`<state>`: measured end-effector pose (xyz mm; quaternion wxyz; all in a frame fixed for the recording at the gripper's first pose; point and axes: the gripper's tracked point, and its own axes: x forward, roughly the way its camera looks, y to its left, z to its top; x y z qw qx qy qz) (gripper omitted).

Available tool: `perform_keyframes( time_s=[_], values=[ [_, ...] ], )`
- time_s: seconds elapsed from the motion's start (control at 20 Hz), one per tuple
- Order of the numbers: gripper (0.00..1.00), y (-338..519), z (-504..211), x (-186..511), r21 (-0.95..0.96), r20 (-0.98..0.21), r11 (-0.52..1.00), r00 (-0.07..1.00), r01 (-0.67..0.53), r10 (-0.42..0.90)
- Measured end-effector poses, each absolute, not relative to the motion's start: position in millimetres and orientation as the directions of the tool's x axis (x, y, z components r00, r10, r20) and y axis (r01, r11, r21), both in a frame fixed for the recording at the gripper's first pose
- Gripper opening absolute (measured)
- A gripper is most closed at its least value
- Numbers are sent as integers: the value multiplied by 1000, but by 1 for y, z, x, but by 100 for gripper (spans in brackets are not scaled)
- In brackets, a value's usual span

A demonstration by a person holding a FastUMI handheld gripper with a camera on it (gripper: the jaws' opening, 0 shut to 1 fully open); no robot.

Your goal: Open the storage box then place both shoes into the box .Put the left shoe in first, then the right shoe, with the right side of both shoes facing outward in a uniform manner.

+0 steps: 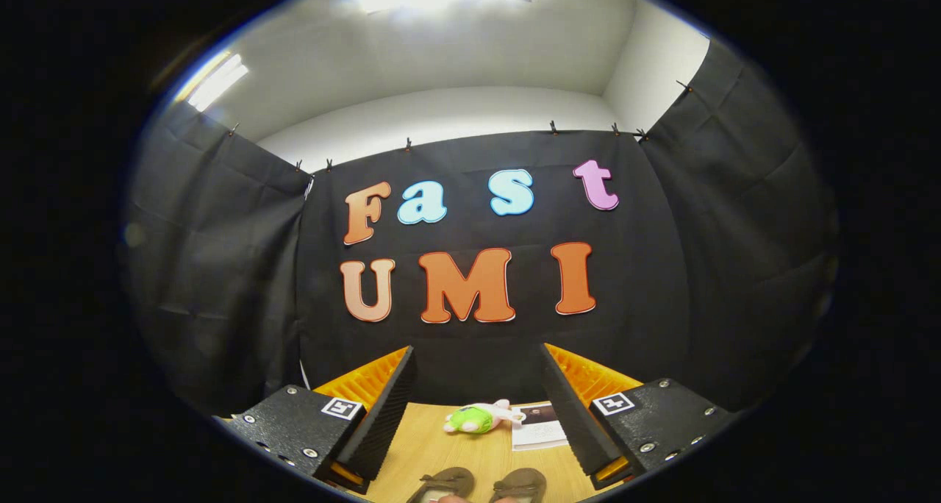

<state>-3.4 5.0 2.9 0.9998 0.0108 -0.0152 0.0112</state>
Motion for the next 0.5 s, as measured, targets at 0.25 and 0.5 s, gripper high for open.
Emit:
perform_keyframes(
  time_s=[0.25,0.5],
  values=[
    [98,19,-13,2,53,-9,997,999,-51,52],
    [98,46,-29,7,119,-57,985,990,-123,130]
  ],
)
